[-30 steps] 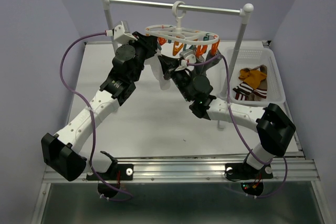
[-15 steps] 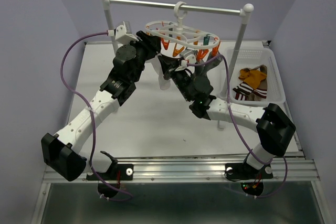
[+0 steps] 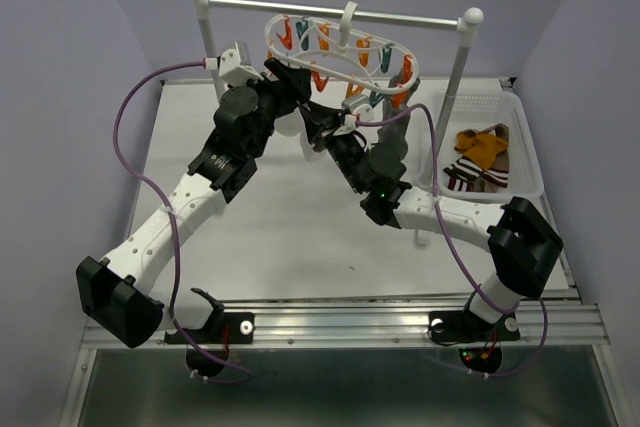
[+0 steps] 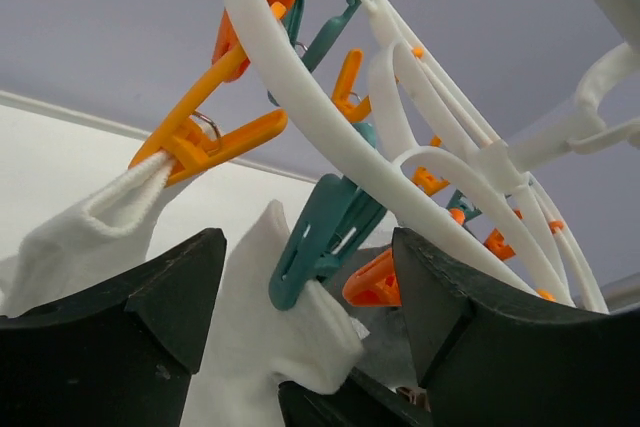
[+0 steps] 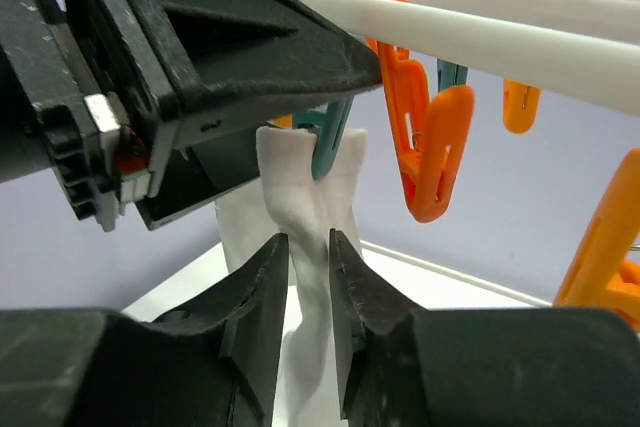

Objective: Clip the socks to the hanger

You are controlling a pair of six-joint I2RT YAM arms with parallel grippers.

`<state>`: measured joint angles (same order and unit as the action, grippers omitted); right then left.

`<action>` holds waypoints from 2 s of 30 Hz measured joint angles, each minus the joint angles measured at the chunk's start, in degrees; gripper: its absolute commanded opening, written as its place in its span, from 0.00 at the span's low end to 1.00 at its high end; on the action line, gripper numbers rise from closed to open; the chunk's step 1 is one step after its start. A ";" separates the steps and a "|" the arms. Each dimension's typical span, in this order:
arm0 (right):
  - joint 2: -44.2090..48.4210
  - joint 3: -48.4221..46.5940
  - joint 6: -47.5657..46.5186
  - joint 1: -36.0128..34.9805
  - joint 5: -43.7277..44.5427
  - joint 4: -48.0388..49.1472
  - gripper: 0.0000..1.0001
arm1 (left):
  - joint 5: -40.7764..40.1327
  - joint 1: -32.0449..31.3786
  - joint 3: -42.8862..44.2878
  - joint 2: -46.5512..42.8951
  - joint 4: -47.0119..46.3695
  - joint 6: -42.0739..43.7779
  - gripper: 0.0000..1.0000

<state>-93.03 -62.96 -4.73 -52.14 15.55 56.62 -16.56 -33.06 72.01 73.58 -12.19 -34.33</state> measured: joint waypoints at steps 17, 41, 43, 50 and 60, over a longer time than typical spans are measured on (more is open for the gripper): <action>9.81 9.01 3.69 0.00 5.66 -15.28 1.00 | 9.40 0.07 -5.92 -13.42 3.82 7.10 0.99; 53.05 25.18 33.73 6.56 23.54 -70.86 1.00 | 8.66 0.07 -19.93 -27.06 7.34 12.48 0.99; 53.40 21.92 34.58 8.48 27.34 -76.02 1.00 | 8.31 0.07 -20.48 -27.50 7.54 11.82 0.99; 43.74 10.80 33.90 15.89 31.08 -82.14 1.00 | 5.57 0.07 -20.52 -28.68 11.23 7.76 0.99; 34.21 11.93 29.97 38.51 18.95 -80.76 1.00 | 1.07 0.07 -21.81 -32.39 15.82 1.90 0.99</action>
<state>-58.83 -51.03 25.23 -13.63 34.50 -24.14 -15.49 -32.99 50.19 41.19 3.64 -32.42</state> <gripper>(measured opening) 0.997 0.990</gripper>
